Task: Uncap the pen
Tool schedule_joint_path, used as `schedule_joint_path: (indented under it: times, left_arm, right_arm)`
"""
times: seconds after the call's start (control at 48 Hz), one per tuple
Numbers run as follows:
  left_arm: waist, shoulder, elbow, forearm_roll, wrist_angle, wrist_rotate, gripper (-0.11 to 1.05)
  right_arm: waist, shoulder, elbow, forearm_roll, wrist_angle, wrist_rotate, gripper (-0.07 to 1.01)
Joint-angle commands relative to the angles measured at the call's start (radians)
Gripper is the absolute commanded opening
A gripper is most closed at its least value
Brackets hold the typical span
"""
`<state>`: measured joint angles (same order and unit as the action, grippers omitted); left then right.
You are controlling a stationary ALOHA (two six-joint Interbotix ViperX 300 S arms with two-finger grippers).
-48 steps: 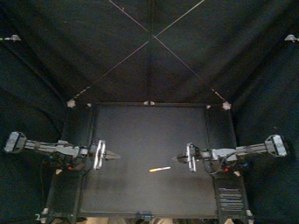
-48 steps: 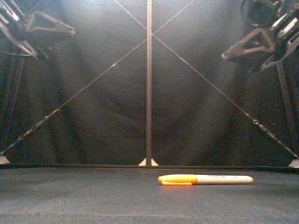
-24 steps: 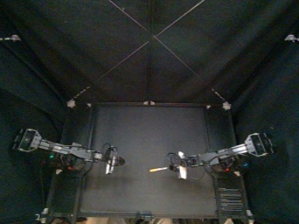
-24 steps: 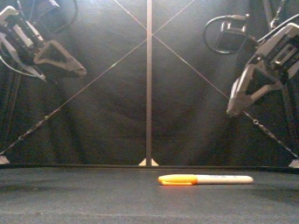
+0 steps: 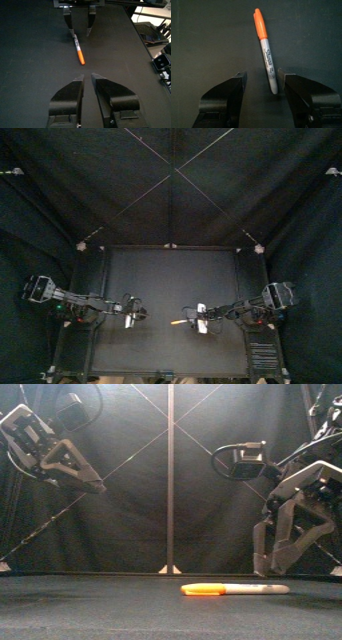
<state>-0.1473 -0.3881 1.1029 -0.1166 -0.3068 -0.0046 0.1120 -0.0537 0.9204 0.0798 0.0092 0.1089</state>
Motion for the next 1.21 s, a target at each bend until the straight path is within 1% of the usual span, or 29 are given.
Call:
schedule_joint_path:
  times: [0.021,0.083,0.167,0.333,0.375,0.479,0.562,0.708,0.75,0.812,0.833,0.875,0.896,0.938,0.958,1.042,1.125,1.208]
  left_arm:
    - [-0.002,-0.002,-0.026,0.0,-0.009,0.0015,0.7]
    - [-0.002,-0.002,-0.025,0.0,-0.009,0.0015,0.72]
    - [-0.002,-0.002,-0.026,0.0,-0.009,0.0015,0.73]
    - [-0.002,-0.002,-0.028,0.002,-0.009,0.0015,0.73]
    - [-0.002,-0.002,-0.029,0.0,-0.009,0.0031,0.73]
    - [-0.002,-0.002,-0.035,0.0,-0.009,0.0031,0.73]
    - [-0.003,-0.002,-0.038,0.0,-0.009,0.0046,0.73]
    - [0.003,-0.002,-0.049,0.0,-0.011,0.0046,0.73]
    - [0.006,-0.002,-0.054,0.0,-0.009,0.0031,0.73]
    - [0.015,-0.002,-0.066,-0.003,-0.011,0.0,0.73]
    - [0.021,0.0,-0.071,-0.006,-0.011,0.0,0.73]
    - [0.034,-0.002,-0.084,-0.02,-0.017,0.0,0.73]
    - [0.04,-0.002,-0.091,-0.028,-0.02,0.0,0.73]
    - [0.048,-0.002,-0.1,-0.043,-0.031,0.0,0.73]
    - [0.054,-0.002,-0.103,-0.049,-0.04,0.0015,0.73]
    - [0.072,-0.002,-0.114,-0.072,-0.074,0.0015,0.74]
    - [0.087,-0.002,-0.114,-0.089,-0.114,0.0015,0.74]
    - [0.094,-0.002,-0.11,-0.101,-0.146,0.0015,0.74]
  right_arm:
    - [-0.02,-0.005,-0.023,-0.012,0.011,0.0,0.86]
    - [-0.034,0.0,-0.021,-0.012,0.012,0.0,0.86]
    - [-0.04,0.006,-0.018,-0.014,0.015,0.0,0.86]
    - [-0.037,0.028,-0.017,-0.012,0.031,0.0,0.84]
    - [-0.035,0.035,-0.018,-0.014,0.035,0.0,0.82]
    - [-0.034,0.057,-0.025,-0.012,0.049,0.0,0.76]
    - [-0.032,0.071,-0.029,-0.012,0.057,0.002,0.67]
    - [-0.031,0.069,-0.038,-0.012,0.064,0.002,0.54]
    - [-0.031,0.061,-0.044,-0.014,0.064,-0.002,0.51]
    - [-0.034,0.048,-0.057,-0.021,0.064,-0.003,0.48]
    - [-0.035,0.041,-0.061,-0.026,0.064,-0.005,0.47]
    - [-0.037,0.025,-0.071,-0.038,0.064,-0.005,0.47]
    - [-0.038,0.014,-0.08,-0.052,0.064,-0.003,0.47]
    - [-0.04,-0.003,-0.091,-0.069,0.064,-0.002,0.47]
    - [-0.041,-0.011,-0.097,-0.077,0.064,0.0,0.47]
    - [-0.061,-0.044,-0.123,-0.104,0.064,0.0,0.46]
    - [-0.083,-0.072,-0.147,-0.132,0.064,-0.002,0.46]
    - [-0.107,-0.091,-0.166,-0.164,0.064,-0.002,0.46]
